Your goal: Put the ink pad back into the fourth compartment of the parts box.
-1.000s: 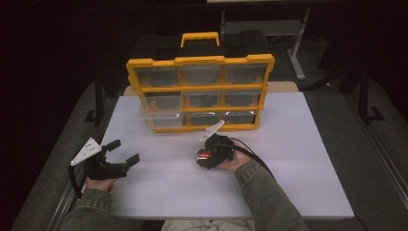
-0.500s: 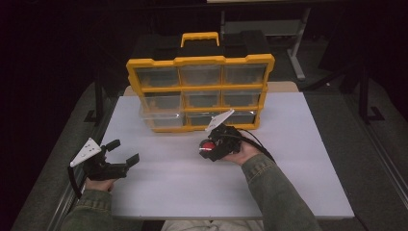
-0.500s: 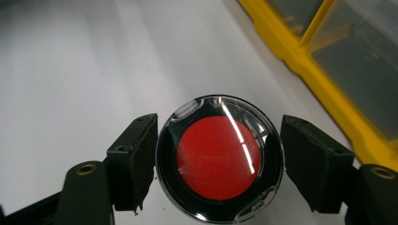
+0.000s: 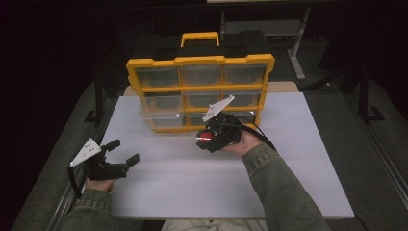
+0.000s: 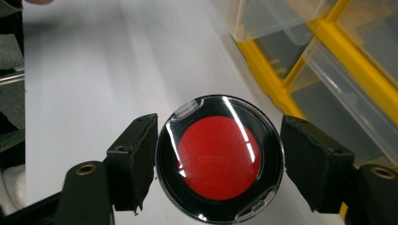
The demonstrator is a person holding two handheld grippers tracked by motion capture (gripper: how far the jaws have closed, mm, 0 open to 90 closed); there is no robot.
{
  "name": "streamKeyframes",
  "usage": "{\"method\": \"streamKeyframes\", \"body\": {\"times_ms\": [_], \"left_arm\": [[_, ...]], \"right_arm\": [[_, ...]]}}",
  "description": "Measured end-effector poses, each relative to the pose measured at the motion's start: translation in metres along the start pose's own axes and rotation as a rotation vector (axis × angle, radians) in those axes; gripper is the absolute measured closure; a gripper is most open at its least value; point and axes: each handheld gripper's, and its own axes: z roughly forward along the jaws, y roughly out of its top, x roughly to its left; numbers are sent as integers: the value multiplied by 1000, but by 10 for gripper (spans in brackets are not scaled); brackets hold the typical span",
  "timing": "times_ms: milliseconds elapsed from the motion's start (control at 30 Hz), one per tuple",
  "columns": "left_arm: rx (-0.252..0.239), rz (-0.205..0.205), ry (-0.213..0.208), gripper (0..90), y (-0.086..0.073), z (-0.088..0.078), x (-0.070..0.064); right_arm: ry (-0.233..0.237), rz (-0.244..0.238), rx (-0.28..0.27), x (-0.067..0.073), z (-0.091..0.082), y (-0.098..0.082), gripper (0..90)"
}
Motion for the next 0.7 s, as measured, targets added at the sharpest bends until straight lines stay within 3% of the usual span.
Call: {"method": "streamKeyframes", "body": {"times_ms": [700], "left_arm": [[3, -5, -8, 0, -1, 1, 0]], "right_arm": [[-26, -28, -34, -8, -27, 48, 289]]}}
